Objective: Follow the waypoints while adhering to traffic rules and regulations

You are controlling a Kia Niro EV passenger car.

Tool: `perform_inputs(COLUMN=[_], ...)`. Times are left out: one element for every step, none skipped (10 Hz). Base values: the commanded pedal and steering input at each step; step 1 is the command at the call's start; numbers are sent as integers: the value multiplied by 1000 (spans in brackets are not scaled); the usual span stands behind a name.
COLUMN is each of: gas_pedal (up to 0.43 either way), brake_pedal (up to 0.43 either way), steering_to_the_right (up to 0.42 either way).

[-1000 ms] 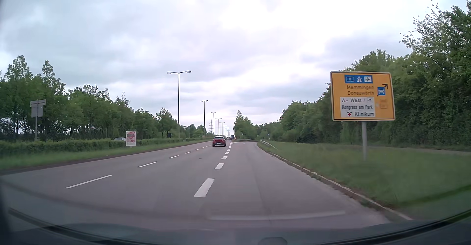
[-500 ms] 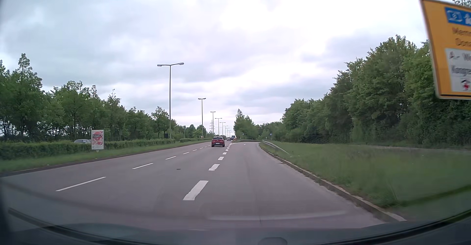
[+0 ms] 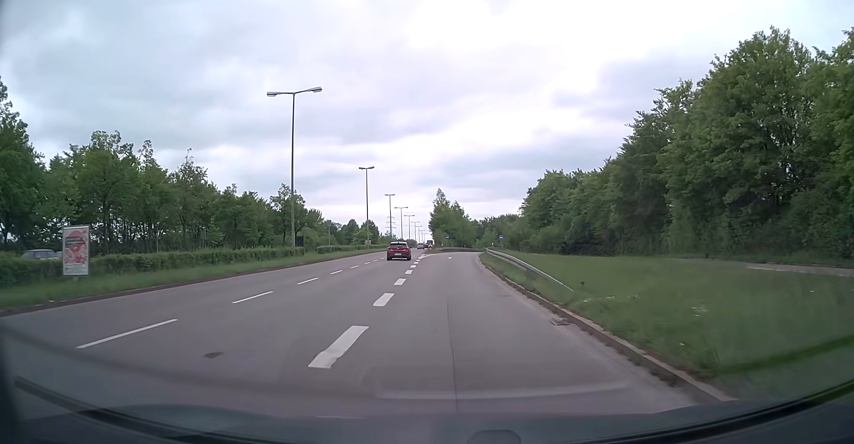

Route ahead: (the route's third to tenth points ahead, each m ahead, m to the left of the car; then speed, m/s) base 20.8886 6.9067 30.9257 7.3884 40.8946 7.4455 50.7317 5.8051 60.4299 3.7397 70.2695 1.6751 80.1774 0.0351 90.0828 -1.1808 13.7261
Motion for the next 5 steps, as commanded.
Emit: perform_inputs(gas_pedal=[299,299,299,299,299], brake_pedal=[0,0,0,0,0], steering_to_the_right=[-8,-5,-5,-5,-4])
